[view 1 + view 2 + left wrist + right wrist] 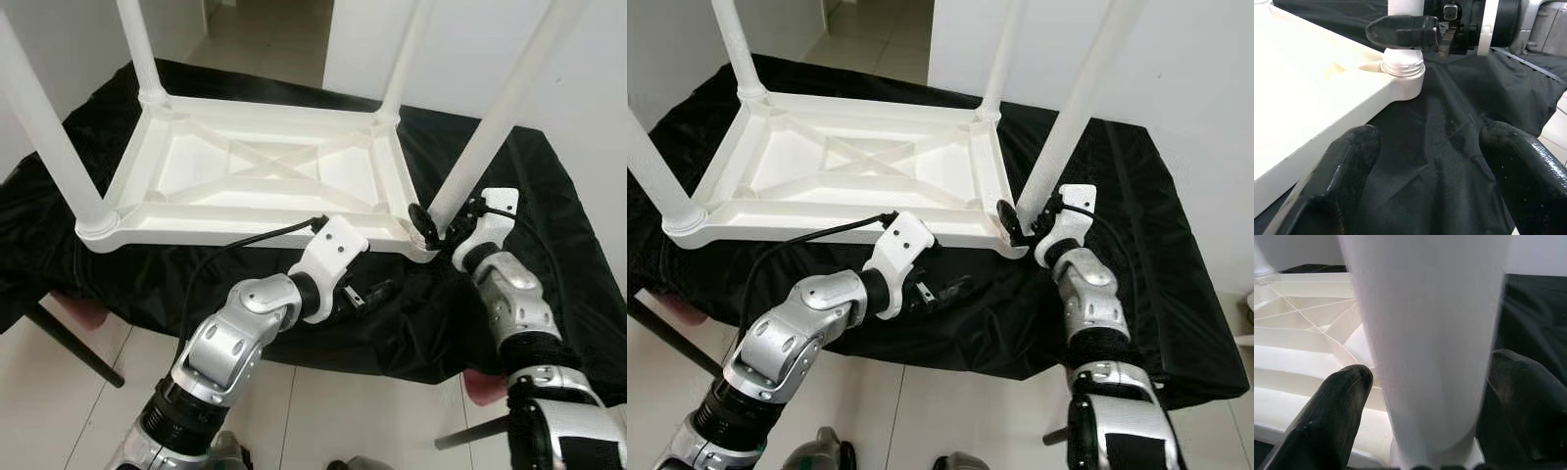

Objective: Building children table

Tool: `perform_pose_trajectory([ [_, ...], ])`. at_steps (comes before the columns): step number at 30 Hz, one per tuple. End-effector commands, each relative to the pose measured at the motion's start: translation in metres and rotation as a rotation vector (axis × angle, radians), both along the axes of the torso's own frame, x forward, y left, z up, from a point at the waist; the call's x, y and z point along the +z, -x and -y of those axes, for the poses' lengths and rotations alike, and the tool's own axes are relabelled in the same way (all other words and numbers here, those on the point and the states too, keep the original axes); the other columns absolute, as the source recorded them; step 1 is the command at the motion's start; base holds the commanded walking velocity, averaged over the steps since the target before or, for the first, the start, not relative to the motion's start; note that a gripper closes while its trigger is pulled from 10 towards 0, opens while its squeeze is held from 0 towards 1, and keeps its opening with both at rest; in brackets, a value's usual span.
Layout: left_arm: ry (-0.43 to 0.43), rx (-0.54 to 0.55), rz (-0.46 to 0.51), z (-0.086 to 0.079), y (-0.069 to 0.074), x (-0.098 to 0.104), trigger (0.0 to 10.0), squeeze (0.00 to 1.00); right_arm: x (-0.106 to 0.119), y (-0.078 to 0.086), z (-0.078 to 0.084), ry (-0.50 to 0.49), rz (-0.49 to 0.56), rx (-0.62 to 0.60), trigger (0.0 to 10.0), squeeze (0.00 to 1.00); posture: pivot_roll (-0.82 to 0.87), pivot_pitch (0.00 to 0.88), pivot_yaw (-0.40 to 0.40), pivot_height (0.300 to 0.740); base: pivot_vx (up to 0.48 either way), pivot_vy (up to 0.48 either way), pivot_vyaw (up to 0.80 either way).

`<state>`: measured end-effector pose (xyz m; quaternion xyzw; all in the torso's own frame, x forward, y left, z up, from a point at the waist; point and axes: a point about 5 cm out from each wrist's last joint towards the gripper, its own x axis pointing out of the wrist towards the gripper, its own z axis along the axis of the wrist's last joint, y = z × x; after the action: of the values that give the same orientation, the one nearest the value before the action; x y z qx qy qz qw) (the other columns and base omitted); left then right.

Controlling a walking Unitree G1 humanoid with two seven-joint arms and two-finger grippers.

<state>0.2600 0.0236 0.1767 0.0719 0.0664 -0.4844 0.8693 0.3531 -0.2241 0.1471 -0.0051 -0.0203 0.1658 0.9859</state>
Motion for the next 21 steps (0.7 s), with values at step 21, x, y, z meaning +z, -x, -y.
perform_pose_trajectory([
  [21, -0.011, 0.026, 0.013, -0.002, 0.0, 0.004, 10.0, 0.0, -0.013, -0.007, 0.026, 0.004, -0.1, -0.085, 10.0, 0.0, 0.11, 0.029, -0.061, 0.74, 0.0, 0.0, 0.0],
])
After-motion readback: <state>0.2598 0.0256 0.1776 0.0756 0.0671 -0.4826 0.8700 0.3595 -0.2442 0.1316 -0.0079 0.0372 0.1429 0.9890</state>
